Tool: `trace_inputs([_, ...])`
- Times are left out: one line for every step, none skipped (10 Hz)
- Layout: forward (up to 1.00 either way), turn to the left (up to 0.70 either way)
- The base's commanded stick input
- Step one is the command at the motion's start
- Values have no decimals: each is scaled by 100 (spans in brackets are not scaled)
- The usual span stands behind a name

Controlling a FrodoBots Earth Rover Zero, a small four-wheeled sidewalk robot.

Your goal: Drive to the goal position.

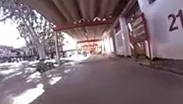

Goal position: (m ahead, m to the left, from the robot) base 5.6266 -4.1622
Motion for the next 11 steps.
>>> trace_inputs([70,0])
trace_inputs([70,0])
trace_inputs([70,0])
trace_inputs([70,0])
trace_inputs([70,0])
trace_inputs([70,0])
trace_inputs([70,0])
trace_inputs([70,0])
trace_inputs([70,0])
trace_inputs([70,0])
trace_inputs([70,0])
